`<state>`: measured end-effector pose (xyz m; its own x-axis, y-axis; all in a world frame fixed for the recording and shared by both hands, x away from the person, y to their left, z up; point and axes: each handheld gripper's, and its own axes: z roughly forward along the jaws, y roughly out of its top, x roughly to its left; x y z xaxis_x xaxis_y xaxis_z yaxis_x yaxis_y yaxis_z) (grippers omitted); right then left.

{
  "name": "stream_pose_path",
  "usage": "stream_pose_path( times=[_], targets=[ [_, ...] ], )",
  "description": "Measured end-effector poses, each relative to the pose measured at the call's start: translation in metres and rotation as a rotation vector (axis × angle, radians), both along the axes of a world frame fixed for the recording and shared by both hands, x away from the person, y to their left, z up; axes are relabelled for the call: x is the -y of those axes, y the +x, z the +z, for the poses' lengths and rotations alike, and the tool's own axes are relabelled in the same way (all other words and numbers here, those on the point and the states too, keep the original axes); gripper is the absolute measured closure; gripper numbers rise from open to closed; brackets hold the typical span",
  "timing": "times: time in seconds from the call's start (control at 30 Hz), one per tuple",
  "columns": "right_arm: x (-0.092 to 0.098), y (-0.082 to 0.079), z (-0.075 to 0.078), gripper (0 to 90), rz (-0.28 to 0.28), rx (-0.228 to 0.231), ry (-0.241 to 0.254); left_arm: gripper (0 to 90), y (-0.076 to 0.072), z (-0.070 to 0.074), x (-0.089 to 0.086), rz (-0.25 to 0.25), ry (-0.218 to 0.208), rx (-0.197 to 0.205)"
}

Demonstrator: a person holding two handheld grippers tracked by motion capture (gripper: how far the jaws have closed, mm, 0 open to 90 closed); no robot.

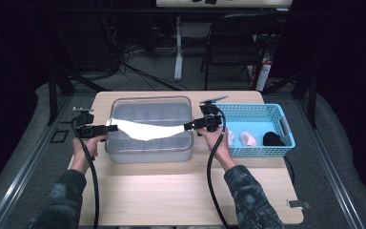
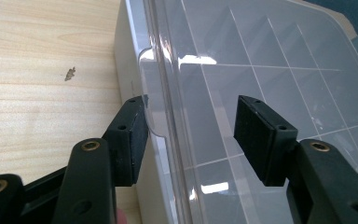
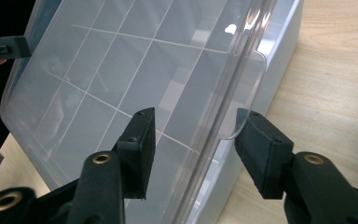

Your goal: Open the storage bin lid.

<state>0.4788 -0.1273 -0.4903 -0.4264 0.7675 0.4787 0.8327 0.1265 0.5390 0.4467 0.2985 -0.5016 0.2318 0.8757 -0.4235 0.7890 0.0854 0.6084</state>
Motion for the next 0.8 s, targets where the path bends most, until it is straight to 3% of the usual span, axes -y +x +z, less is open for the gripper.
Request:
stream_pose_path(
  times=[0.27,0.53,0.8],
  targets=[
    [0.006,-0.002,0.002,57.1,-0.011,0.006,0.054,47.4,-0.004,0.005,-0.003,0.009,-0.021,0.027],
    [0.009,-0.008,0.01,60.6,0.002,0.014,0.109,49.0,-0.013,0.019,-0.01,0.022,-0.054,0.073],
    [0.007,-0.018,0.023,61.9,0.007,0.044,0.098,52.2,-0.023,0.03,-0.012,0.027,-0.062,0.102]
  ],
)
